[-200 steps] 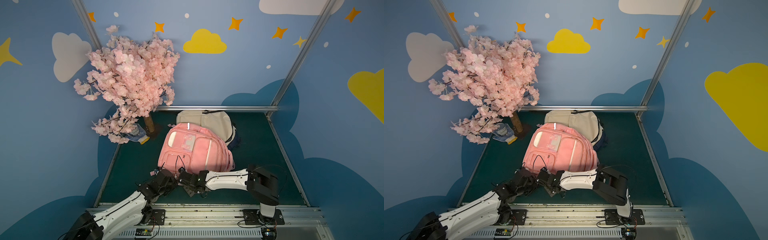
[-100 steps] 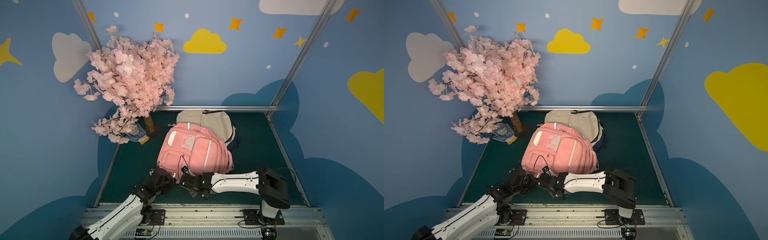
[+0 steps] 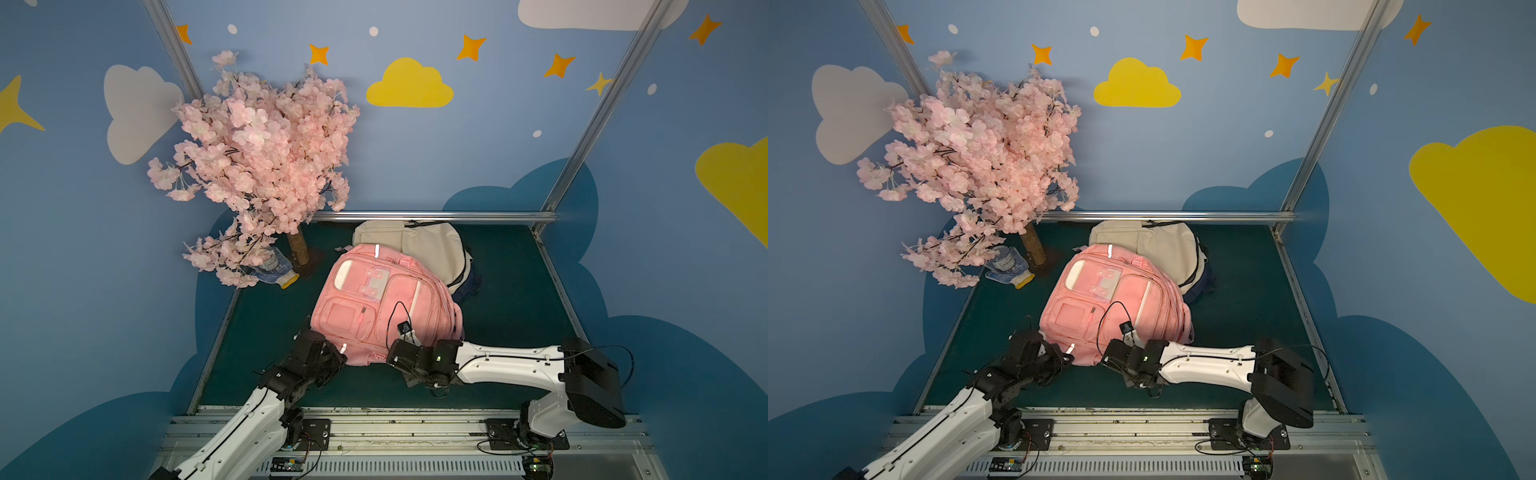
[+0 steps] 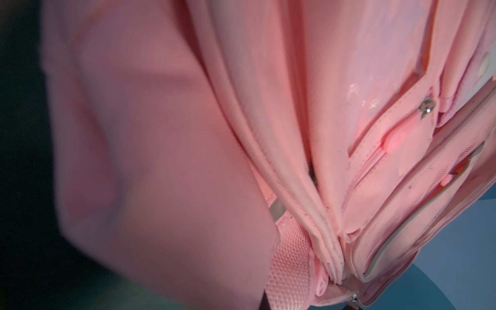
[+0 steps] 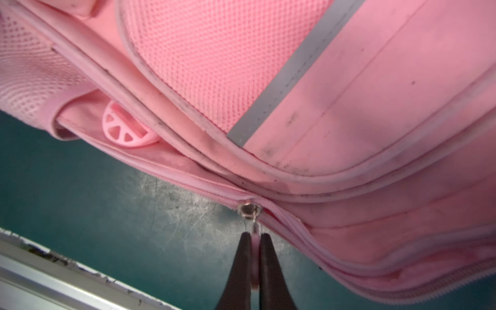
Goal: Zip up the backpack
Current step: Zip the zipper on the backpack.
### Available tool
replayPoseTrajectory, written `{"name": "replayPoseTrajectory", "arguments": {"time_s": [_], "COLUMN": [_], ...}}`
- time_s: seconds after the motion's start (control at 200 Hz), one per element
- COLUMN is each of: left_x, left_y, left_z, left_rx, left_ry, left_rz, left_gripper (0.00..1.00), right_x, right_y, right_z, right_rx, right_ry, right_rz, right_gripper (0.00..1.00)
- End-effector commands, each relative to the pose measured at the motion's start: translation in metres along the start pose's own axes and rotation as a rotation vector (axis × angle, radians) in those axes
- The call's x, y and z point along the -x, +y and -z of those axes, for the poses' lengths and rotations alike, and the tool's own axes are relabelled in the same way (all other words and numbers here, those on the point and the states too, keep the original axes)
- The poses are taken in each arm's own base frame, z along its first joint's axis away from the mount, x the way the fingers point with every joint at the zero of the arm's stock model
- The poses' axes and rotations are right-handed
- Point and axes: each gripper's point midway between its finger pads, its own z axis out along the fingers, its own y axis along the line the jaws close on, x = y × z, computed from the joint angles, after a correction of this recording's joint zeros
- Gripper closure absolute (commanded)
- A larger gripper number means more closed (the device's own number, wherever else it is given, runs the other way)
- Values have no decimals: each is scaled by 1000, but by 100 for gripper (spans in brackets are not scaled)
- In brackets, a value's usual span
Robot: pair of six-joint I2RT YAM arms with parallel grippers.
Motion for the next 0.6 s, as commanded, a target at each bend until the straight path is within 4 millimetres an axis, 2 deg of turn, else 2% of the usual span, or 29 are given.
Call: {"name": "replayPoseTrajectory", "arguments": {"time_s": [0.0,0.035,0.13,0.23,0.33,0.446,0.596], "left_x": [7,6,-5,-24,-35,-36,-37], "left_y": [7,5,-2,1,17,7,-2], "left_z": [9,13,22,25,27,18,7], "left_rx": [62,62,47,50,109,28,-19], "left_ry": [-43,-43,-17,23,30,28,33], "left_rz": [-11,-19,-17,21,49,65,74], "left_gripper": [63,54,41,37,32,30,41], "right_x": [8,12,21,27,27,20,15], "right_y": [15,26,50,68,77,90,104], "right_z": [12,15,22,26,27,26,31], "right_rx": [-5,-2,28,74,86,113,128], "right_ry": [-34,-46,-83,-106,-114,-113,-119], "right_rz": [101,132,189,209,214,249,316], "right_gripper": [100,100,100,100,100,100,100]}}
